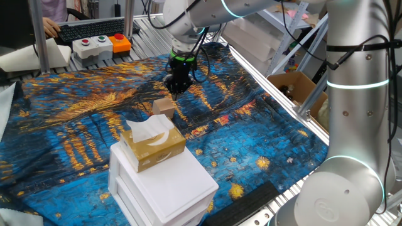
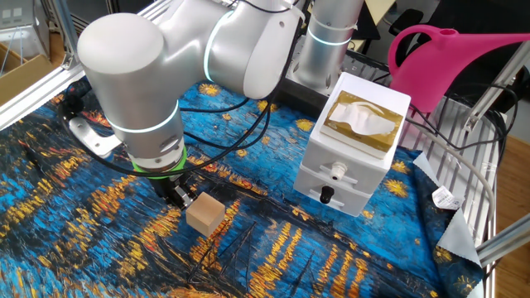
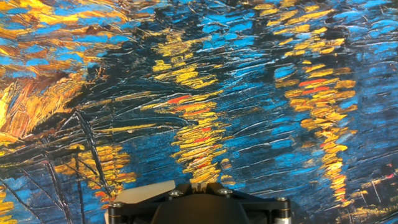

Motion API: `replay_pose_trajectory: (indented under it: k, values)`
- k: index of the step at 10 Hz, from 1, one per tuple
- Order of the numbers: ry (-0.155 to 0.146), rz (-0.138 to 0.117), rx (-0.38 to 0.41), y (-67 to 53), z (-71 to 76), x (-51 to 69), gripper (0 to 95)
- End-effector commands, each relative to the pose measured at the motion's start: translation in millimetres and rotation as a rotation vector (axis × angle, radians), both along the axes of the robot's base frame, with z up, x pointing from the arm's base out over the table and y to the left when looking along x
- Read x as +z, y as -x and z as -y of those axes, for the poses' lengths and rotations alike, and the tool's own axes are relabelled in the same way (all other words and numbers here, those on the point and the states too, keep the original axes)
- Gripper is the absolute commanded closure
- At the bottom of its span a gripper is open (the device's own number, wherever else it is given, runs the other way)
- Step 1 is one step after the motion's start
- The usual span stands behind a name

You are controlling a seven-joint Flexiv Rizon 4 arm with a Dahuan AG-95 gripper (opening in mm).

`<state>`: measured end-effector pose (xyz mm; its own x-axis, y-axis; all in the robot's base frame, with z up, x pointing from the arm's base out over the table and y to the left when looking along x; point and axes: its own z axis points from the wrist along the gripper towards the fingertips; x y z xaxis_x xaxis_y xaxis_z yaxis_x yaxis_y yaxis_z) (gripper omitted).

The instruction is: Approach and touch the side of the small block

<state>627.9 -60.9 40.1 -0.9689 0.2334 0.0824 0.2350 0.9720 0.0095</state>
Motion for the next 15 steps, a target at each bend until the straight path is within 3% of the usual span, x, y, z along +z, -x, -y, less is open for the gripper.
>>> replay_pose_trajectory:
  k: [1, 7, 15]
  values:
    - [0.001, 0.005, -0.001, -1.6, 0.3, -0.8, 95.0]
    - [-0.002, 0.008, -0.004, -2.8, -2.2, -4.4, 95.0]
    - [-0.001, 0.006, -0.015, 7.9, -11.9, -7.5, 95.0]
